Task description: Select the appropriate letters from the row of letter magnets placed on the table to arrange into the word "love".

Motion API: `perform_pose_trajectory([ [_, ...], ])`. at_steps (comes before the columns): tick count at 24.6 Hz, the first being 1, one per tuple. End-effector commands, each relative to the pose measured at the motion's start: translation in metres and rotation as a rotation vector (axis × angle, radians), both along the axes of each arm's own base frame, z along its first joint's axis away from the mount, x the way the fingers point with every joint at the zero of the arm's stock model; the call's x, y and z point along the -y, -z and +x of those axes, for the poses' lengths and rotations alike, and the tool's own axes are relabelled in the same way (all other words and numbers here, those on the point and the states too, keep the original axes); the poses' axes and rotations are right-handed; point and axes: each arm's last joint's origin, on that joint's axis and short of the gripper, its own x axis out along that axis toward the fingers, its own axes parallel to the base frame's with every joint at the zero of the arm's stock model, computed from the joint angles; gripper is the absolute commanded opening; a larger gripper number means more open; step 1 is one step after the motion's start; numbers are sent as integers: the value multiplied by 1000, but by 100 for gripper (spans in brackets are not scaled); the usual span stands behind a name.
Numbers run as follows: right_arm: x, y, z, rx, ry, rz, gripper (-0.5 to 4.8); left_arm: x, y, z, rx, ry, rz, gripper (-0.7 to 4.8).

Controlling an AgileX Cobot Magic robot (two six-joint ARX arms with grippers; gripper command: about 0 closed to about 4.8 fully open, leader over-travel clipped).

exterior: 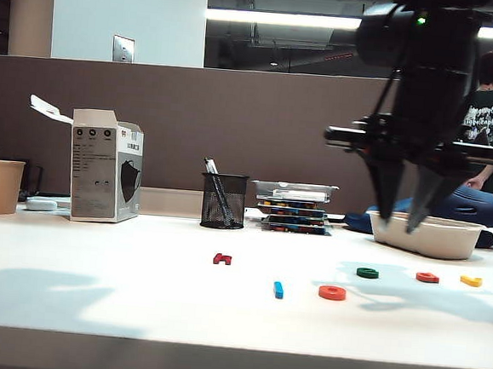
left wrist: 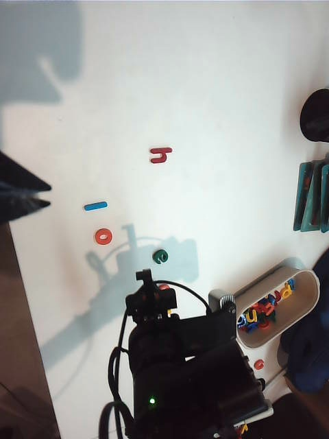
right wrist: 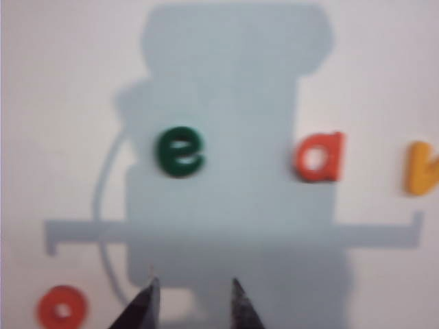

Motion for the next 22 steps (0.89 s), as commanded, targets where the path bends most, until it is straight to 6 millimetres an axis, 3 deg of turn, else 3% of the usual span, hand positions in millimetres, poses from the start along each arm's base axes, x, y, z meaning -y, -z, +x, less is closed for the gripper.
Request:
perform_pose_trajectory([
  [1,19,-1,6,14,39,-67,131,-1,-1,-1,9,-1,-1,-5],
  [7,49,-1,19,38,-16,-93,130,0,-1,-1,10,0,-4,-5],
  [13,86,5,33,33,-73,-5,130,0,-1,-1,11,-1,-4,-5],
  [17,97,12,39,33,-92,21,130,0,-1,-1,10,0,-4,-5],
  [22,96,22,47,45,-119,32,130,0,-1,-1,10,0,-4,-5],
])
